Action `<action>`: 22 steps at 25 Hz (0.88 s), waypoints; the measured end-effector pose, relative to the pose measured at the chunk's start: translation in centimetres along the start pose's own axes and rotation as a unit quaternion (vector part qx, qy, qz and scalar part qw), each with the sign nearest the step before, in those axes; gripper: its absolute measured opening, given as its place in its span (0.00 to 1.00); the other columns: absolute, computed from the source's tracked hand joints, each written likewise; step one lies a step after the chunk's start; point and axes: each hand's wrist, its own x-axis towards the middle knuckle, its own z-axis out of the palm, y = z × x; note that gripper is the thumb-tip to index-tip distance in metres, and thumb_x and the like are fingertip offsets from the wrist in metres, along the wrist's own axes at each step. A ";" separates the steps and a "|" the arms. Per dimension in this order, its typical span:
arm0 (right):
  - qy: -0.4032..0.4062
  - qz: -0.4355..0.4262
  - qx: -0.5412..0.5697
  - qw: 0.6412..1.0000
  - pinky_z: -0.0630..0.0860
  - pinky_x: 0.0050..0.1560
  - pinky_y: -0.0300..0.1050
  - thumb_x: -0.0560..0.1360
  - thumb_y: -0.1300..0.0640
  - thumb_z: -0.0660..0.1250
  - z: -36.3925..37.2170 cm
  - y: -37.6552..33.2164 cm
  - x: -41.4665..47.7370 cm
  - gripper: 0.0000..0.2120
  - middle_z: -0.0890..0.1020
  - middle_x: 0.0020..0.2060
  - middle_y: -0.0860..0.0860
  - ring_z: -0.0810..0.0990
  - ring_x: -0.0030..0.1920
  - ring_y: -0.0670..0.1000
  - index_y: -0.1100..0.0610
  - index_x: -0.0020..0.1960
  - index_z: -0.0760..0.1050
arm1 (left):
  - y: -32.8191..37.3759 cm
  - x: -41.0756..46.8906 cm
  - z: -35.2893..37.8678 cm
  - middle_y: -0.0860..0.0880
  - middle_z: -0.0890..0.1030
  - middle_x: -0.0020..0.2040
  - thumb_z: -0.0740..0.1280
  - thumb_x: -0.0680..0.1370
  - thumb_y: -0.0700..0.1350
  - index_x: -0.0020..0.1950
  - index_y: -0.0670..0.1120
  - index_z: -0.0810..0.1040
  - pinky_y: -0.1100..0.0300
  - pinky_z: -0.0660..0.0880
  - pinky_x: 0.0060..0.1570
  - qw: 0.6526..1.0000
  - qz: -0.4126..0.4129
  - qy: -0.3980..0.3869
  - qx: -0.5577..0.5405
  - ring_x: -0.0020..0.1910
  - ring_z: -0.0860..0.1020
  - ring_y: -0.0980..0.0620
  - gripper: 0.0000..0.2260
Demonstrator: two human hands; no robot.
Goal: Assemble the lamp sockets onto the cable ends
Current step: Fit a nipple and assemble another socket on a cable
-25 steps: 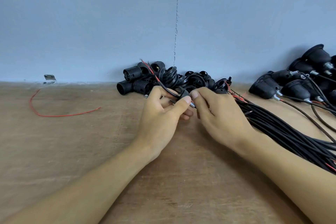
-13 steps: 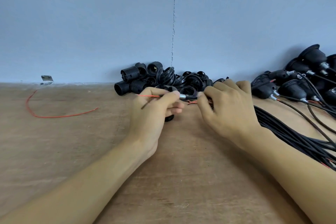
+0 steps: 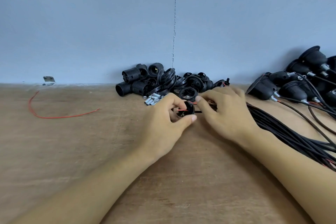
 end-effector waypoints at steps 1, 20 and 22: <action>-0.023 -0.024 0.047 0.998 0.66 0.55 0.50 0.81 0.45 0.56 0.2 -0.2 -0.1 0.16 0.77 0.34 0.43 0.76 0.42 0.46 0.47 0.37 0.73 | -0.1 0.0 0.0 0.53 0.83 0.34 0.79 0.72 0.48 0.43 0.56 0.76 0.64 0.73 0.34 1.000 -0.006 -0.010 0.004 0.29 0.74 0.60 0.12; -0.140 -0.029 0.252 0.957 0.73 0.49 0.37 0.76 0.56 0.72 0.0 -0.9 -0.5 0.04 0.81 0.46 0.45 0.78 0.46 0.42 0.48 0.48 0.82 | -0.6 0.8 -2.2 0.61 0.72 0.54 0.72 0.70 0.53 0.59 0.55 0.74 0.61 0.76 0.42 0.961 0.187 -0.002 0.204 0.49 0.75 0.61 0.19; -0.138 -0.024 0.254 0.957 0.73 0.50 0.36 0.77 0.55 0.71 0.0 -0.8 -0.5 0.03 0.81 0.47 0.45 0.78 0.47 0.43 0.50 0.49 0.83 | -0.6 1.0 -2.4 0.59 0.71 0.54 0.67 0.68 0.52 0.59 0.52 0.74 0.64 0.73 0.43 0.958 0.189 0.062 0.207 0.50 0.73 0.61 0.19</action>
